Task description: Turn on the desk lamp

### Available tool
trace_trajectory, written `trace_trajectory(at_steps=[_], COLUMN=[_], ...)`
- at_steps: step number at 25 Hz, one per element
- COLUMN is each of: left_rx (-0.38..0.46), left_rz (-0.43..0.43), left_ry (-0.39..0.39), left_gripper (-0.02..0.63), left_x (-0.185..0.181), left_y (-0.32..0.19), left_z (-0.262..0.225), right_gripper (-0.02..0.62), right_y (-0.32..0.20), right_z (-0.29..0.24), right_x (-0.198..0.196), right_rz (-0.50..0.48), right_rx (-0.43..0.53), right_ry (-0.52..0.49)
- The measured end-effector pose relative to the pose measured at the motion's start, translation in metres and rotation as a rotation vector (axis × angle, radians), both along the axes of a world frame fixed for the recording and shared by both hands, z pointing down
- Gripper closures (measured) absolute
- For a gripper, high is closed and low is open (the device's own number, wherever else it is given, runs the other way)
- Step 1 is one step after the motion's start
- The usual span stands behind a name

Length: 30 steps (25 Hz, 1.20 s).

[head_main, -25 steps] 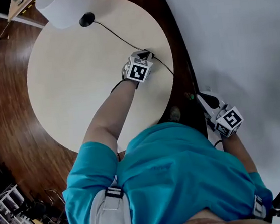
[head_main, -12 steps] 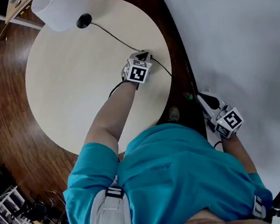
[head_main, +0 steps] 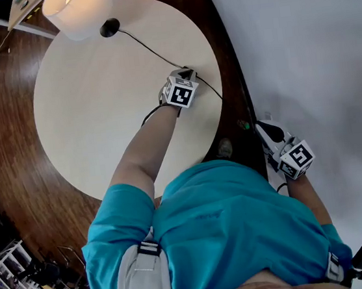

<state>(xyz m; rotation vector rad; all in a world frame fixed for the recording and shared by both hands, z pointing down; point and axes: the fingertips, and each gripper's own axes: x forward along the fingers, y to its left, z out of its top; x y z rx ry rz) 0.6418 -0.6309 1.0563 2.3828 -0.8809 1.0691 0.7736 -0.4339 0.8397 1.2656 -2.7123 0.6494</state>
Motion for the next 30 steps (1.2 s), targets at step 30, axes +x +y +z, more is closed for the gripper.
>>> trace_trajectory(at_steps=[30], left_rx=[0.142], left_rz=[-0.125], left_ry=[0.509], left_gripper=[0.502], left_x=[0.038], left_y=[0.255], left_z=[-0.258], right_gripper=[0.593], right_y=[0.109], right_z=[-0.175], right_x=[0.068], right_rz=[-0.180], right_rx=[0.231], right_ry=[0.032])
